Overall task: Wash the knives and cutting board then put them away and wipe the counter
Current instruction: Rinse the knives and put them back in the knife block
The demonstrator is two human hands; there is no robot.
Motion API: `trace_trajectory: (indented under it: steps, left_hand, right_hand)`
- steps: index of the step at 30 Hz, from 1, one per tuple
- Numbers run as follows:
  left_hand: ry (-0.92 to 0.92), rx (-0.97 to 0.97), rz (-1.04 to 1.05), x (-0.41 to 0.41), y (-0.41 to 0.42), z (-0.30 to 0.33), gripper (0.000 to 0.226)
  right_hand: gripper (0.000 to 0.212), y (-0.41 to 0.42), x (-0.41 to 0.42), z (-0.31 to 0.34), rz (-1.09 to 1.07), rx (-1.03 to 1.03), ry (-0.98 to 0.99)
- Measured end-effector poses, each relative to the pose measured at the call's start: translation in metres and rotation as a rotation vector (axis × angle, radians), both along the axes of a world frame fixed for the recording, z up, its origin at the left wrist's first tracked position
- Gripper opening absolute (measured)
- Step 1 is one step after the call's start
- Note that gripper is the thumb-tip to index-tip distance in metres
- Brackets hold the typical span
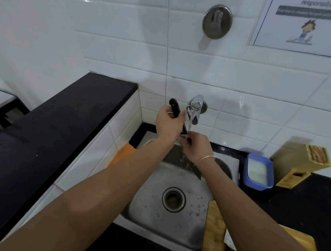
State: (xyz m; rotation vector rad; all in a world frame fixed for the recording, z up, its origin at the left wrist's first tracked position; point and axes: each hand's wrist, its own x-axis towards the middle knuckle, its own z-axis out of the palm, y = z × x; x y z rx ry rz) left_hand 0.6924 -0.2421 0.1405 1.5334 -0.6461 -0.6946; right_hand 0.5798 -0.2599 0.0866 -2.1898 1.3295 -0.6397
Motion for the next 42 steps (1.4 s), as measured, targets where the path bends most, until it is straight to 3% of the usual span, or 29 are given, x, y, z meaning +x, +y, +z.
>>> trace_trajectory:
  steps: [5, 11, 15, 17, 22, 24, 27, 31, 38, 42]
  left_hand:
    - [-0.021, -0.072, 0.137, 0.006, 0.002, 0.002, 0.032]
    - [0.073, -0.132, 0.246, 0.031, -0.001, 0.006, 0.03]
    - [0.18, -0.196, 0.136, 0.037, -0.006, 0.007, 0.023]
    - [0.229, -0.201, 0.049, 0.039, -0.008, 0.006, 0.018]
    - [0.366, -0.206, -0.204, 0.038, -0.005, 0.0, 0.01]
    - [0.415, -0.207, -0.305, 0.037, 0.0, -0.003, 0.013]
    - [0.453, -0.164, -0.429, 0.032, 0.007, -0.003, 0.017]
    - [0.431, -0.139, -0.573, 0.026, 0.012, -0.002, 0.018]
    - [0.372, -0.125, -0.671, 0.027, 0.018, -0.005, 0.017]
    - [0.095, -0.019, -0.596, 0.019, 0.013, 0.003, 0.01]
  right_hand:
    - [0.025, 0.017, 0.005, -0.016, -0.052, 0.046, -0.122]
    - [0.026, 0.025, -0.046, -0.062, 0.08, 0.009, 0.323]
    - [0.014, 0.015, -0.07, -0.068, 0.05, 0.256, 0.583]
    - [0.031, 0.007, -0.071, -0.065, 0.002, 0.383, 0.469]
    - [0.042, -0.003, -0.048, -0.035, -0.124, 0.457, -0.273]
    - [0.053, -0.004, -0.037, -0.027, -0.08, 0.522, -0.423]
    - [0.057, -0.001, -0.028, -0.025, -0.021, 0.557, -0.51]
    - [0.016, 0.003, -0.021, -0.029, -0.021, 0.479, -0.561]
    - [0.027, 0.013, -0.019, -0.031, -0.029, 0.418, -0.625]
    - [0.039, 0.013, -0.015, -0.026, -0.129, 0.309, -0.575]
